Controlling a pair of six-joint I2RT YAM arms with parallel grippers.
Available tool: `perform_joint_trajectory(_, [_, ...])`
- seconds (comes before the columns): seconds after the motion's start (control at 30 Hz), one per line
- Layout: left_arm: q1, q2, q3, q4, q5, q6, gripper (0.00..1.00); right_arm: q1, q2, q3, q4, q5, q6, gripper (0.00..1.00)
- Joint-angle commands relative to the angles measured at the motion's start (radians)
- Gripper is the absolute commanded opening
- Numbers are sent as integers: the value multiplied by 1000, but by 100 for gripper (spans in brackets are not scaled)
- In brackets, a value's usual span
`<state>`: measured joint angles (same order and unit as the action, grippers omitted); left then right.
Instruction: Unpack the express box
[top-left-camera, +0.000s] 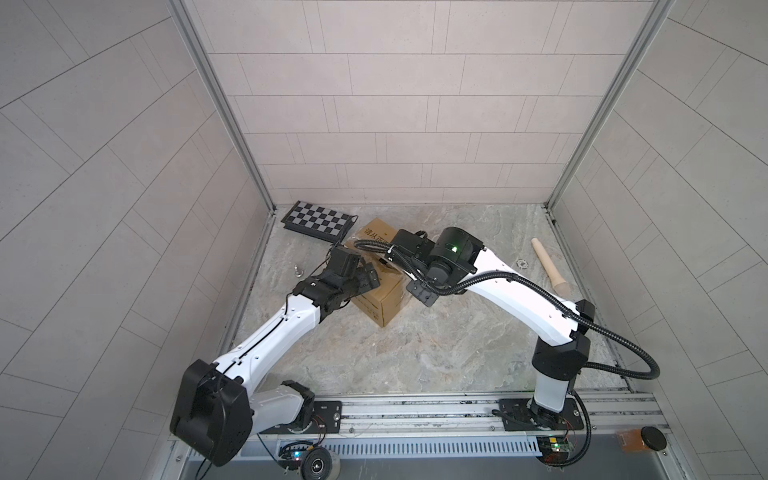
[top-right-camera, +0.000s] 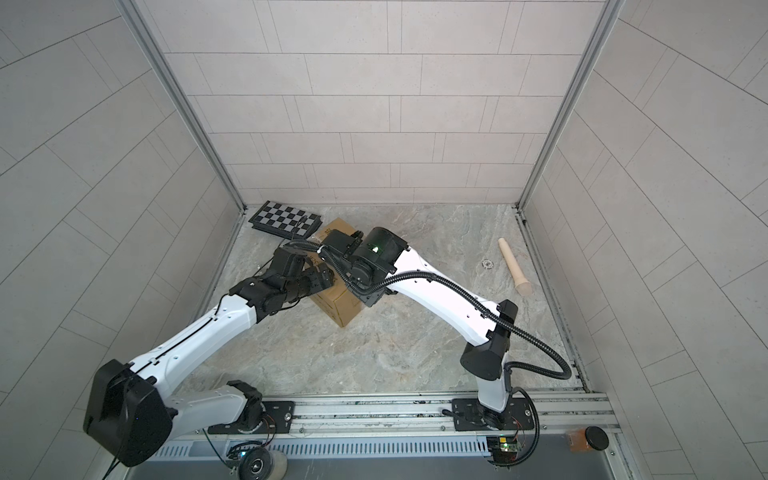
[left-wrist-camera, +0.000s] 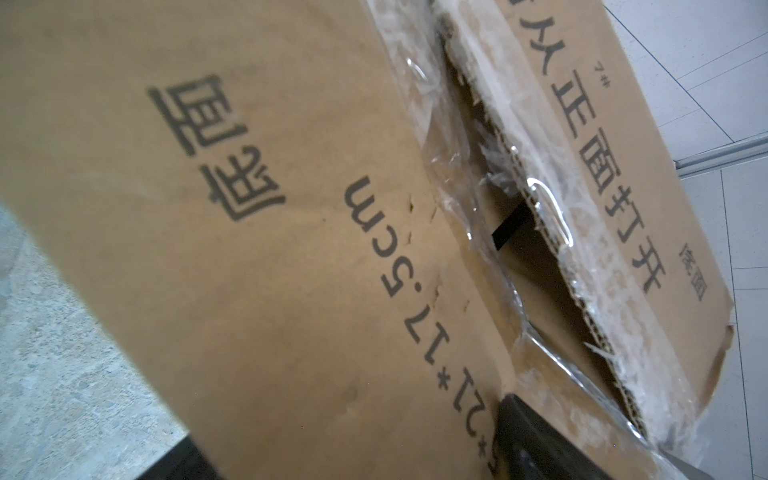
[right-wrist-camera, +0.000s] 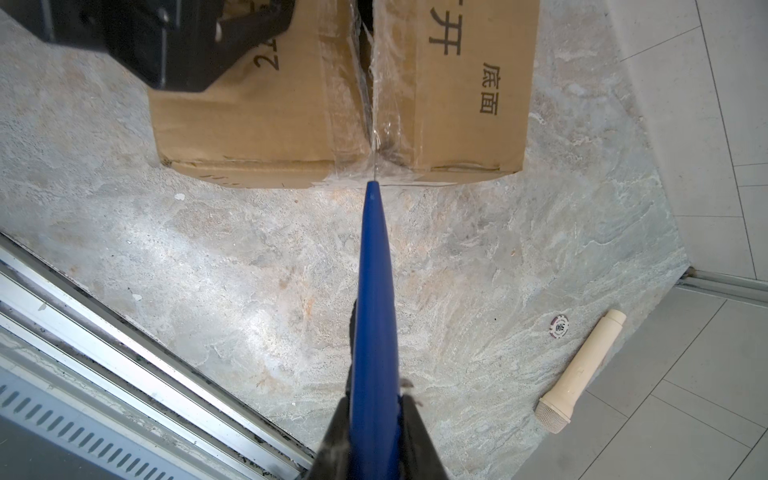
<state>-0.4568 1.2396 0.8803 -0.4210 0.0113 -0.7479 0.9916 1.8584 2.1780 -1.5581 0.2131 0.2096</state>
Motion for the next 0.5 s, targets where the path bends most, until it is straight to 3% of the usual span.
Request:
perform_joint_trajectory(0.0, [-3, 87, -89, -235, -30, 40, 96, -10, 4, 6, -41, -37, -18, 0])
perform_joint_trajectory(0.2, [-3, 88, -96, -231, -28, 38, 96, -9, 8, 123, -112, 5, -28, 0])
perform_joint_trajectory(0.47, [-4, 87, -98, -231, -28, 36, 96, -9, 23, 132, -61, -38, -50, 0])
